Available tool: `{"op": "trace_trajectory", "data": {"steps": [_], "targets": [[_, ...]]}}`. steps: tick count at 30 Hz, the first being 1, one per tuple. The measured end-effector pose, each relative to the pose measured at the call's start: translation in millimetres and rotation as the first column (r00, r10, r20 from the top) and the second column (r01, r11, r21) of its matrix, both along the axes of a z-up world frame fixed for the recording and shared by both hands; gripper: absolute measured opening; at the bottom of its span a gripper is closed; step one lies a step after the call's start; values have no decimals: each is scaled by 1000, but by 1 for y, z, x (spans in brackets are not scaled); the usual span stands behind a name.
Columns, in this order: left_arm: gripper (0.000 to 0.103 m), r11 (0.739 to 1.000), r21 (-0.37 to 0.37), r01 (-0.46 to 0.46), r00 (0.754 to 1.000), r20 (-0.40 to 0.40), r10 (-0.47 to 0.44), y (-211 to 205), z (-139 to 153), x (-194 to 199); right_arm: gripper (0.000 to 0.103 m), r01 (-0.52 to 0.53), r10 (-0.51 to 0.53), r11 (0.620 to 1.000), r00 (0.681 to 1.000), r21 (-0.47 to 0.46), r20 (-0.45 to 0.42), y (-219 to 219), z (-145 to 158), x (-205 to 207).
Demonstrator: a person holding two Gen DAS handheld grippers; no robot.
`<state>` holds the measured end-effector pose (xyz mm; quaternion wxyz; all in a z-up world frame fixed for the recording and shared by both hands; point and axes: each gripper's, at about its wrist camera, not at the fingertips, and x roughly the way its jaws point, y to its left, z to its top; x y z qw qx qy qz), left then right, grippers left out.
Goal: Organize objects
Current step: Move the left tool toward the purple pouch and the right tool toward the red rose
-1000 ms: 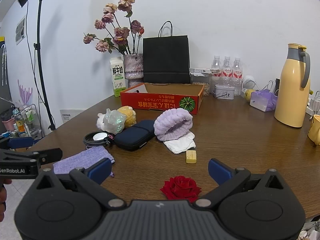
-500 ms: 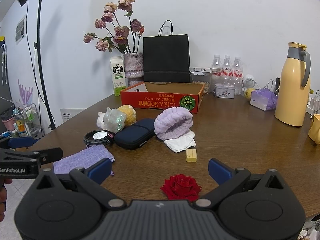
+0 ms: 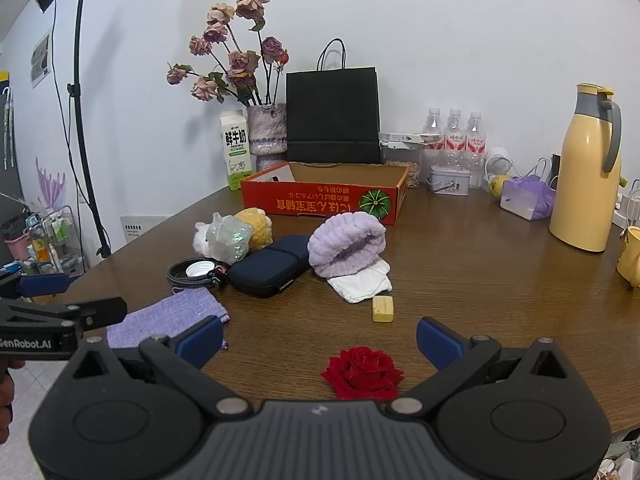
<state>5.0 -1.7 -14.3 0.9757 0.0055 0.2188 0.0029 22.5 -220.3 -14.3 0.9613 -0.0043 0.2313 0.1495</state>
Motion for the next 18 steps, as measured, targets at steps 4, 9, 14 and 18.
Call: {"op": "trace_trajectory", "data": {"steps": [4, 9, 14, 18], "targets": [[103, 1000, 0, -1, 1000, 0, 1, 0, 0, 0, 103, 1, -1, 1000, 1000, 0, -1, 0, 1, 0], [103, 1000, 0, 0, 1000, 0, 0, 0, 0, 0, 103, 0, 0, 1000, 1000, 0, -2, 0, 1, 1], [103, 1000, -1, -1, 1000, -3, 1, 1, -2, 1, 103, 5, -5, 1000, 1000, -6, -6, 0, 0, 1], [103, 1000, -3, -2, 1000, -9, 2, 3, -4, 2, 103, 5, -6, 1000, 1000, -12, -12, -1, 0, 2]]}}
